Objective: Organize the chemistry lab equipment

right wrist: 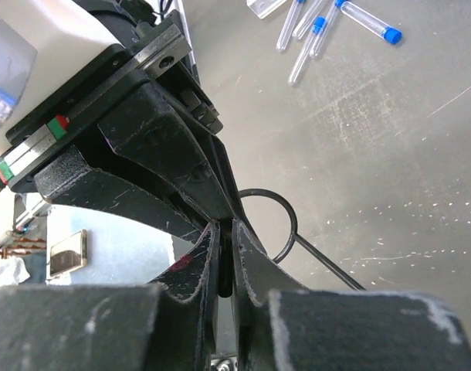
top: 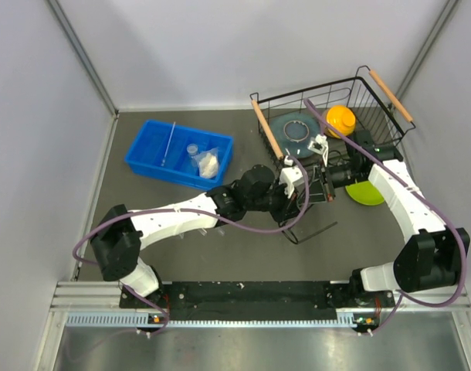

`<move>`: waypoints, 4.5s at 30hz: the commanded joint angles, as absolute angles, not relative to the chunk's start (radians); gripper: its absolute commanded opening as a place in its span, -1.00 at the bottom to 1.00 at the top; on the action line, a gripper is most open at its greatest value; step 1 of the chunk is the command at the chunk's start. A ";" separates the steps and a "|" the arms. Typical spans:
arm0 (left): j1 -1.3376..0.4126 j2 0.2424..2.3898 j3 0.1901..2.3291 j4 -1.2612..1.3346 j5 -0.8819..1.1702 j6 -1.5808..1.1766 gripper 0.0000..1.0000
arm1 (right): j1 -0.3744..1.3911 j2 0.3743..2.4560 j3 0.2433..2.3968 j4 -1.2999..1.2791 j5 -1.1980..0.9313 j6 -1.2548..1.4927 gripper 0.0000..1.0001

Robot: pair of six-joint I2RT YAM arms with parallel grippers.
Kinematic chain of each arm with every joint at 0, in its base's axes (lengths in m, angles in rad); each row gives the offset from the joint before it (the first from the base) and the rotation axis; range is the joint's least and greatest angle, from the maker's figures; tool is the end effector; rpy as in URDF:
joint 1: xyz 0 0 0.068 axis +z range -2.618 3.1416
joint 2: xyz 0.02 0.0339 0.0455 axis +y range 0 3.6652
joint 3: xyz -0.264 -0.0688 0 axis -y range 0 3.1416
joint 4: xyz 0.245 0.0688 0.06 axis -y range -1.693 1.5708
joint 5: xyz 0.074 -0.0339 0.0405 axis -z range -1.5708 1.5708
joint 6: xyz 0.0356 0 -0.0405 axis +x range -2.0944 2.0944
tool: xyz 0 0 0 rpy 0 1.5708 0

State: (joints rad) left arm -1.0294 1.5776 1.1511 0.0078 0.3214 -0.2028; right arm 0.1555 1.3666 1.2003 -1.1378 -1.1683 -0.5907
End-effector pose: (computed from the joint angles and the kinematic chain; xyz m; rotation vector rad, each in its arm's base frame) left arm 0.1801 -0.3213 0.2869 1.0622 1.8630 -1.0826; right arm 0.2332 0.0697 0.3058 -1.0189 2.0486 1.4052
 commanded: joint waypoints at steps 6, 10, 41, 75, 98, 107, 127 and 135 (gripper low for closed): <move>-0.965 1.458 1.171 -0.259 0.307 -0.215 -1.00 | 0.160 1.345 1.360 -1.138 -1.140 -0.610 0.12; -0.873 1.356 1.134 -0.431 0.241 -0.204 -1.00 | 0.108 1.339 1.408 -1.134 -1.144 -0.627 0.42; -0.080 1.788 1.595 -0.134 -0.468 0.241 -1.00 | 0.074 1.354 1.057 -0.976 -1.203 -0.781 0.47; -0.052 1.594 1.422 -0.181 -0.396 0.102 0.41 | 0.075 1.322 1.035 -0.977 -1.174 -0.805 0.49; -0.044 0.934 0.721 -0.374 0.409 -0.525 0.96 | 0.190 1.204 1.029 -0.977 -0.977 -0.824 0.50; -0.121 0.833 0.687 -0.457 0.261 -0.560 0.96 | 0.564 1.244 1.077 -0.829 -0.680 -0.678 0.49; -0.121 0.423 0.726 -0.667 -0.156 -0.574 0.97 | 0.879 1.902 1.620 -0.730 -0.503 -1.192 0.45; -0.121 0.301 0.796 -0.726 -0.304 -0.500 0.97 | 0.911 2.069 1.741 -0.753 -0.465 -1.135 0.23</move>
